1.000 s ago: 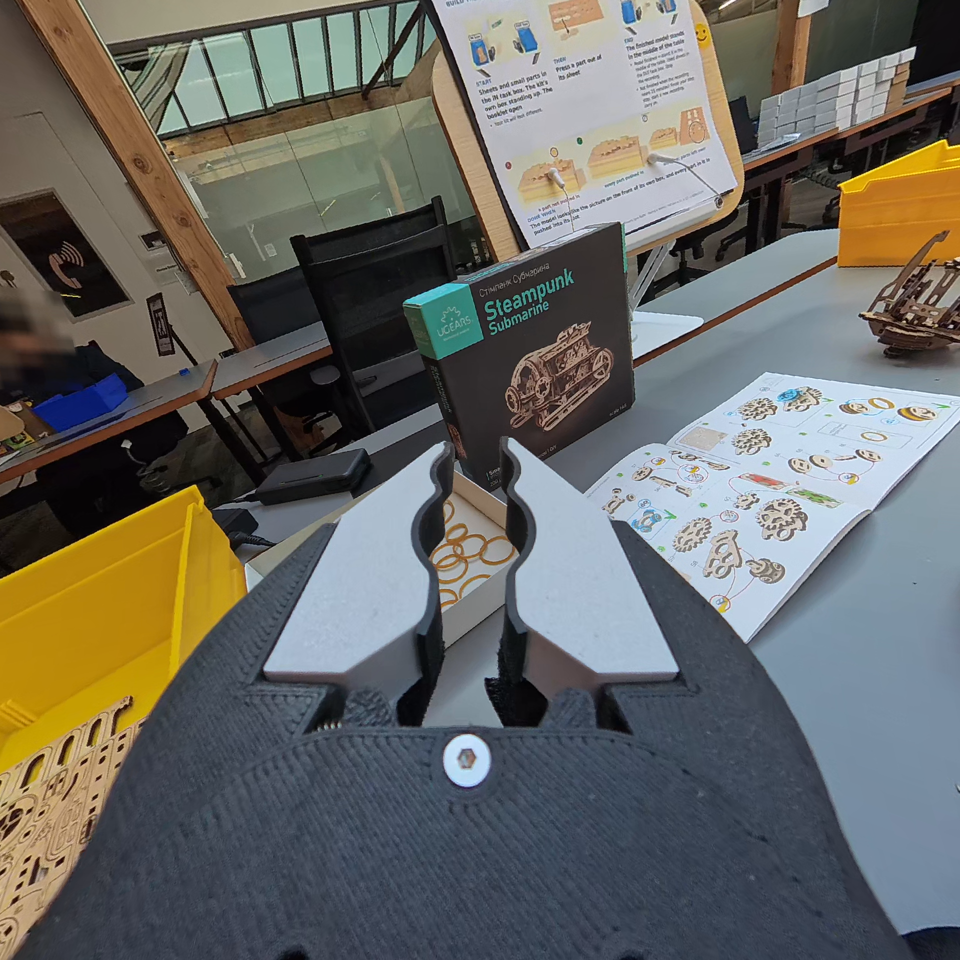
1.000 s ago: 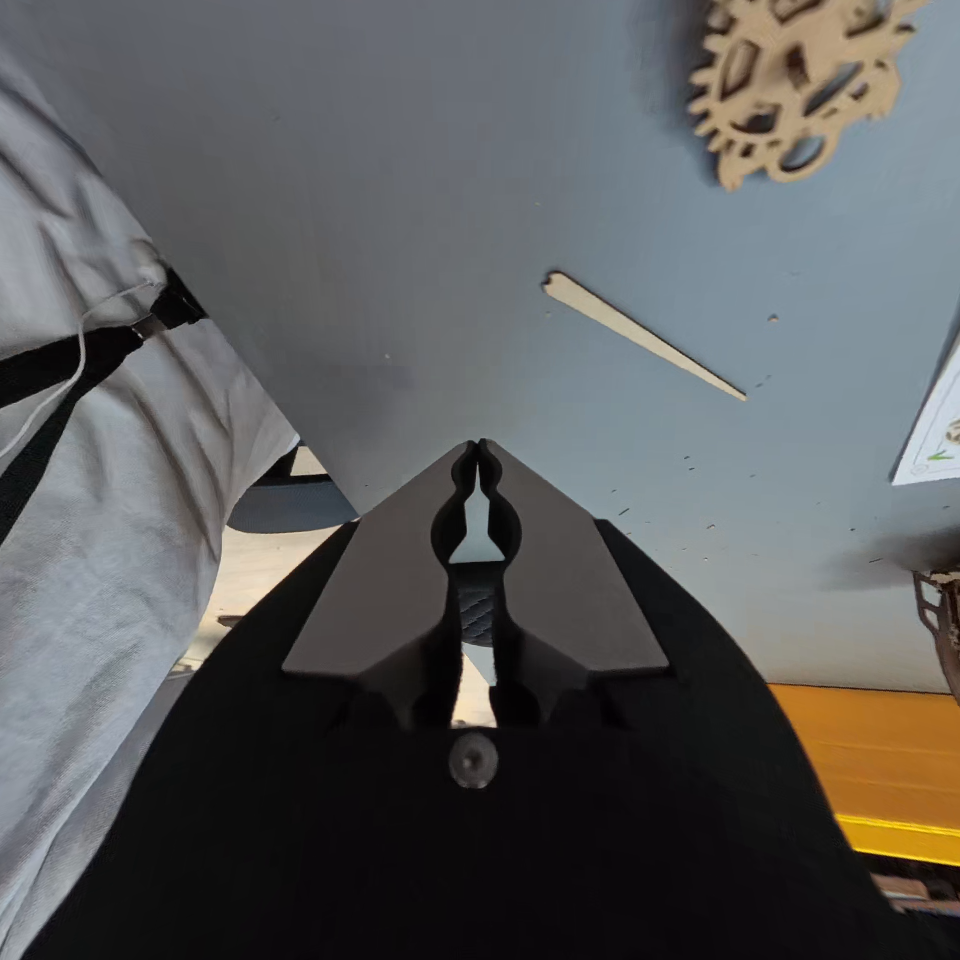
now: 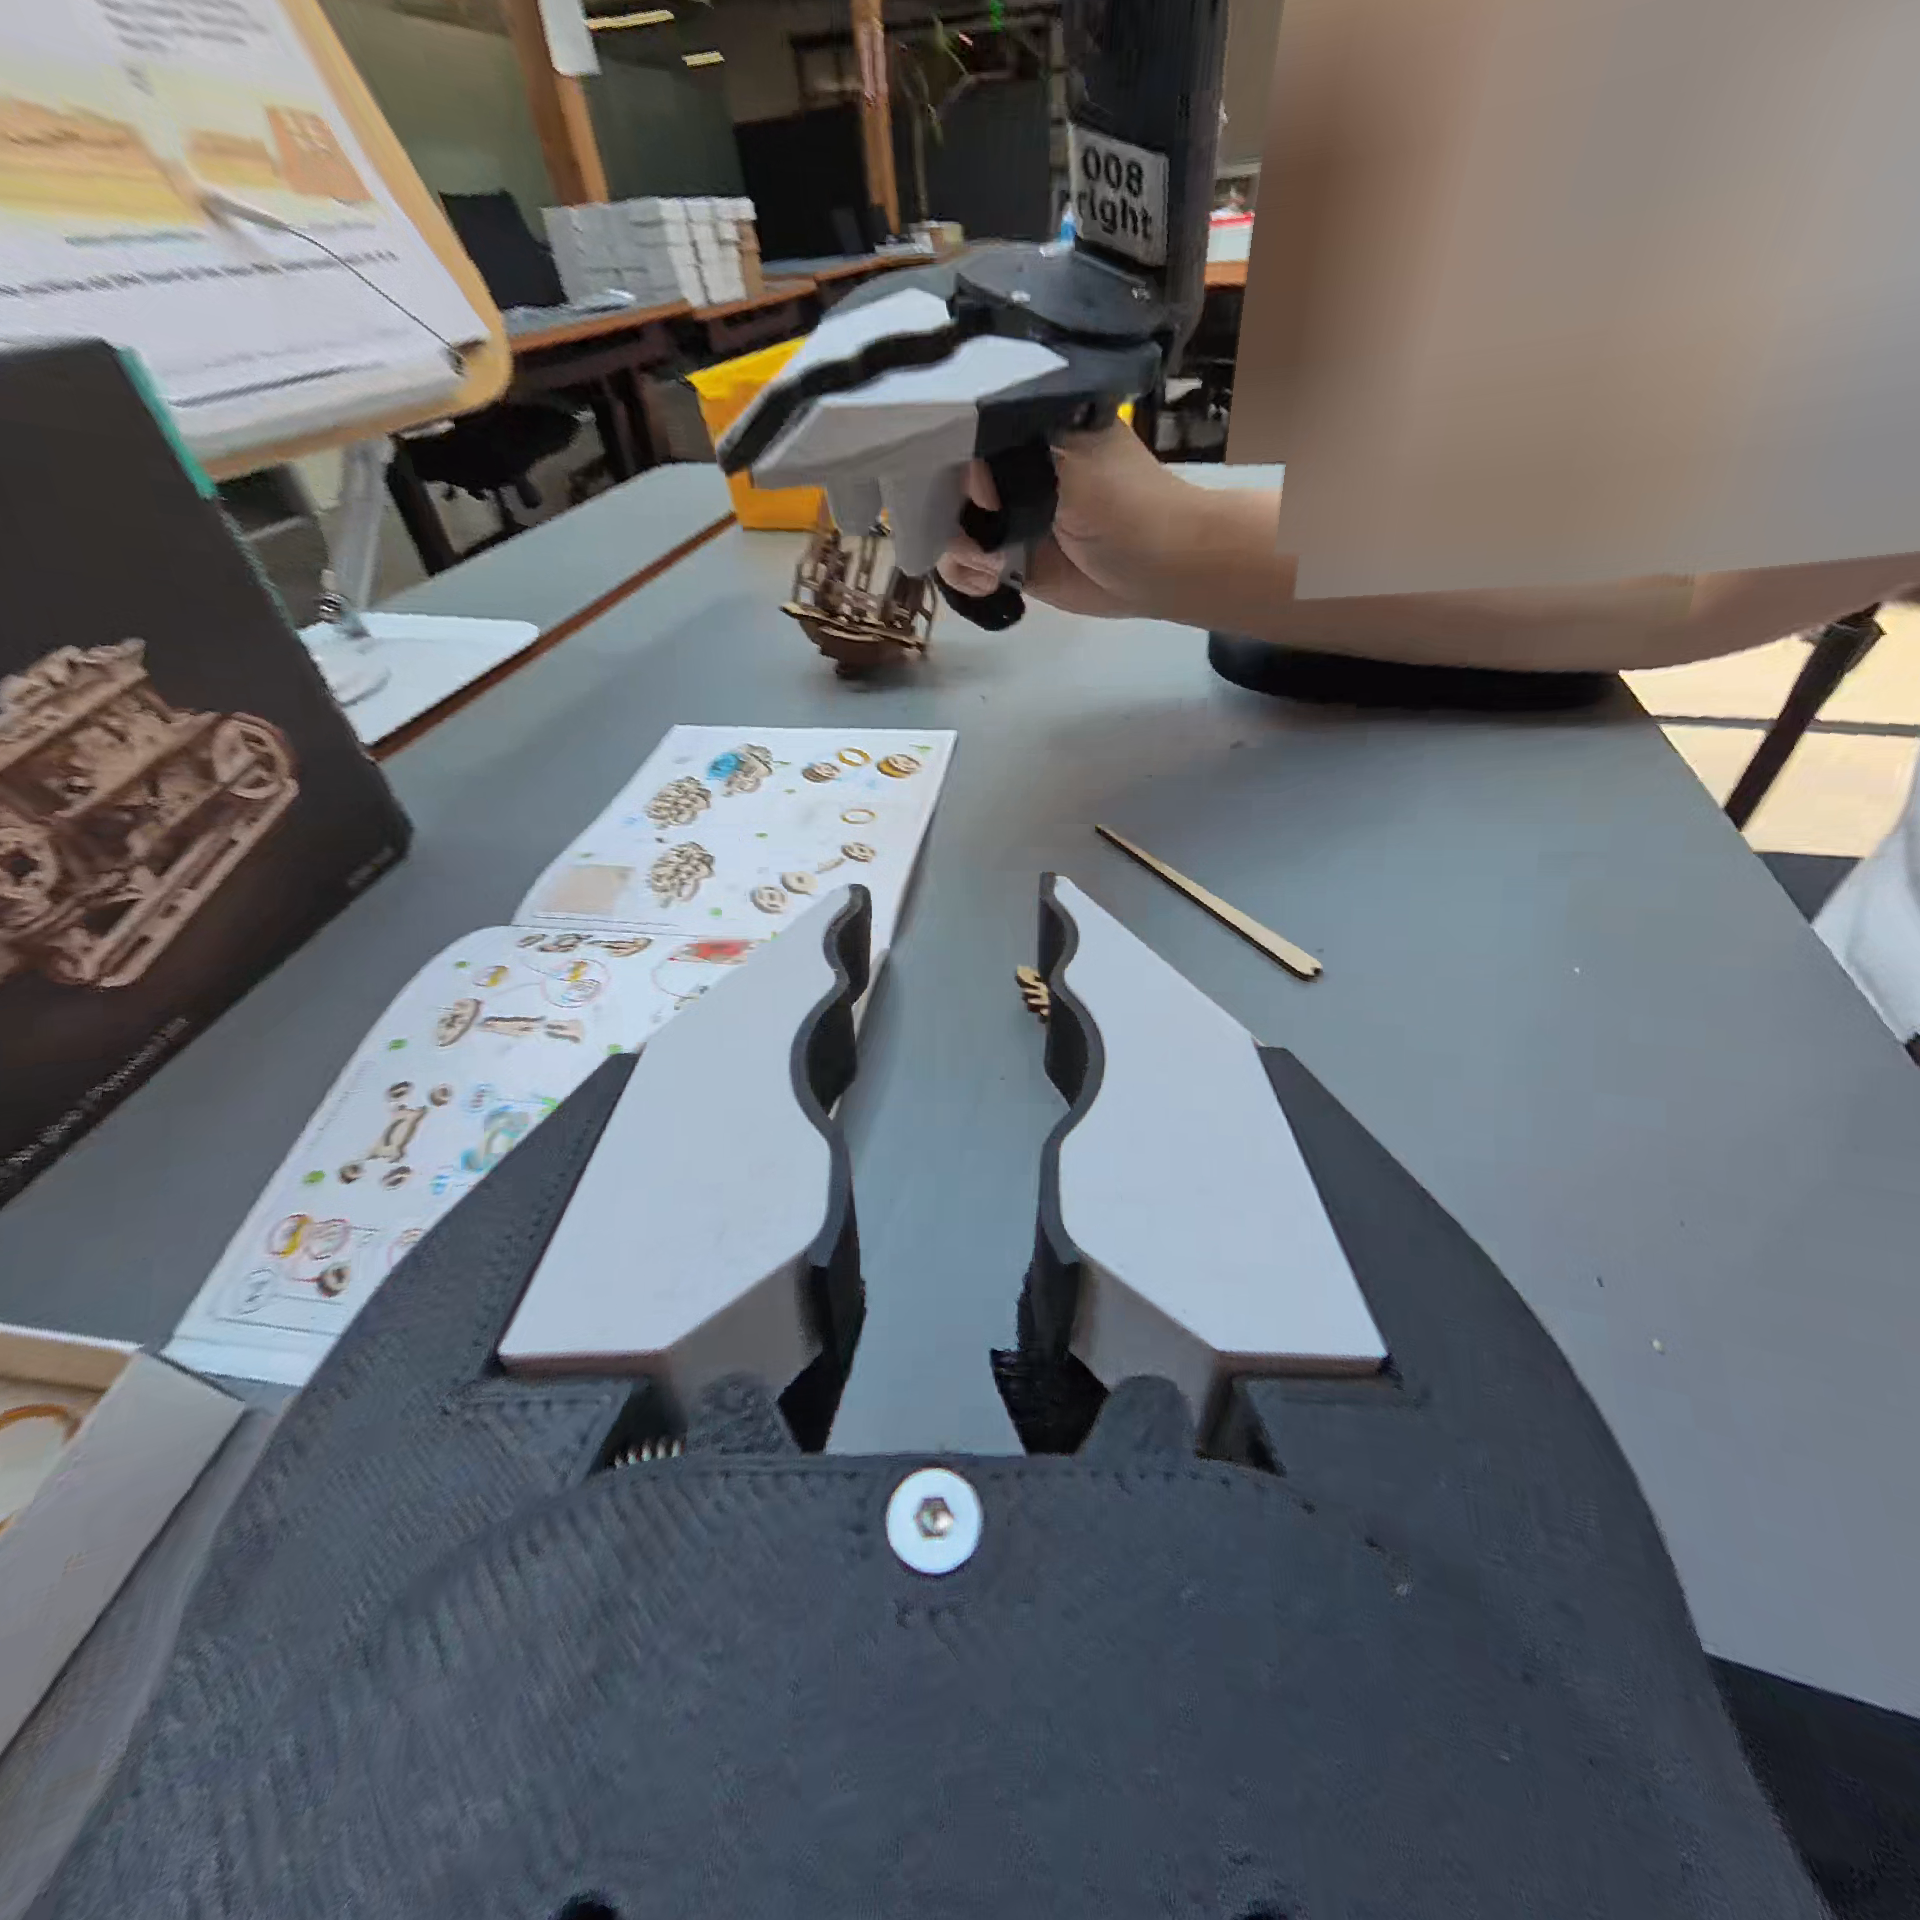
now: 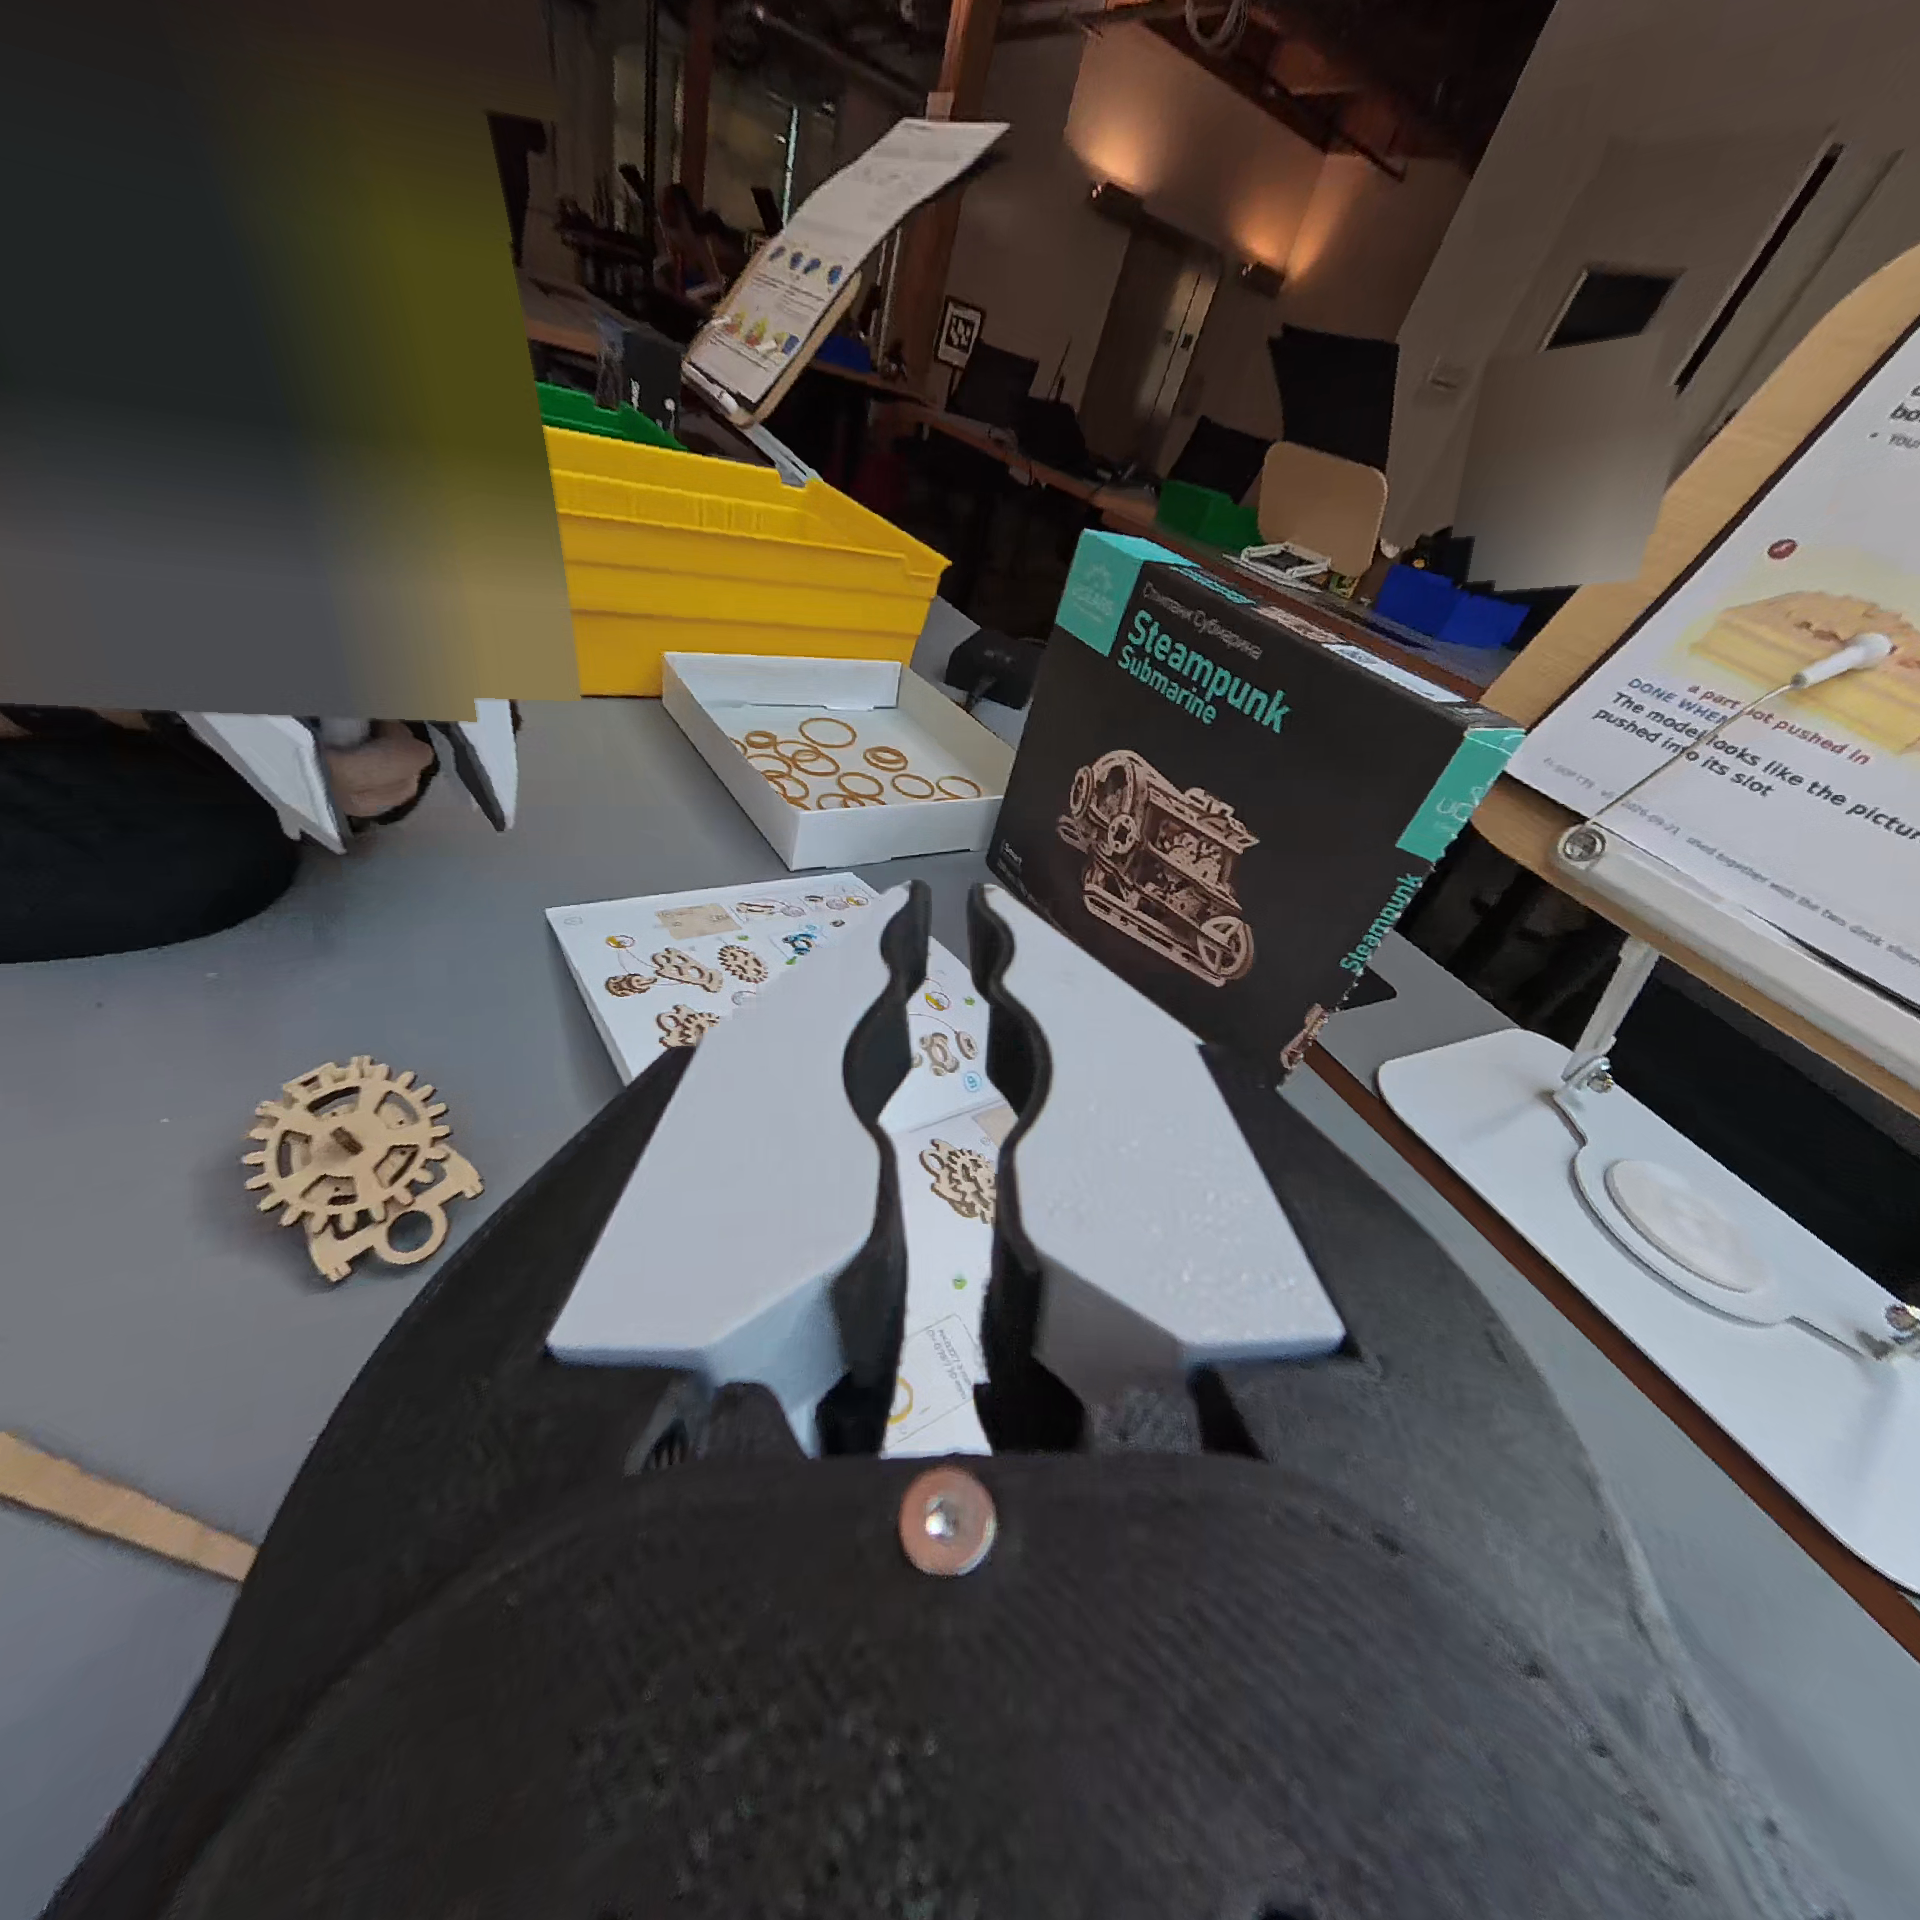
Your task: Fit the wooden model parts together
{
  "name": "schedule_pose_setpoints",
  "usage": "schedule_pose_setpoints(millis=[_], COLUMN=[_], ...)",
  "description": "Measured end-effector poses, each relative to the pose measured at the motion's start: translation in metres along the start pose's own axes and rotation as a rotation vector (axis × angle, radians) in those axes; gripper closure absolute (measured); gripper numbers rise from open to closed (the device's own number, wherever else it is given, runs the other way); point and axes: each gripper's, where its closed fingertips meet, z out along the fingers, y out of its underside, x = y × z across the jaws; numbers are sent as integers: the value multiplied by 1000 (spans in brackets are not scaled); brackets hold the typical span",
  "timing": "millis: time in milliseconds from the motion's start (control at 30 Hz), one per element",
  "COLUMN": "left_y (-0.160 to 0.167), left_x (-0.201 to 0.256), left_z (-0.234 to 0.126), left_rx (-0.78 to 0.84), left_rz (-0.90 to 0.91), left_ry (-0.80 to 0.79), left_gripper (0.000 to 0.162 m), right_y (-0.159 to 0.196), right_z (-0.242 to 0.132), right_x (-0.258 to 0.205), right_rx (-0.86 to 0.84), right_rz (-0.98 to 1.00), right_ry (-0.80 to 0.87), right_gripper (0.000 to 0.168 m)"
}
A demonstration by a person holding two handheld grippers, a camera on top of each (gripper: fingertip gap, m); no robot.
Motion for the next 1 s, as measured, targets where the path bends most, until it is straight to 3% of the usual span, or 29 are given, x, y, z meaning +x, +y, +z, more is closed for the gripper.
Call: schedule_pose_setpoints(millis=[67, 300, 400, 600, 1000], left_y=[12, 28, 37, 48, 54], left_x=[15, 42, 39, 34, 24], left_z=[6, 15, 18, 24, 27], left_rx=[-76, -171, -225, -289, -326], left_rz=[30, 60, 63, 106, 94], left_ry=[69, 188, 170, 114, 65], left_gripper=[133, 144, 137, 112, 117], right_y=[1, 16, 29, 34, 33], right_z=[-6, -4, -6, -2, -3], right_x=[-13, -72, -80, -83, -58], right_rx=[19, 4, -60, -92, -96], right_rz=[-6, 7, 50, 37, 23], right_ry=[-17, -317, -404, -387, -277], right_gripper=[168, 168, 168, 168, 168])
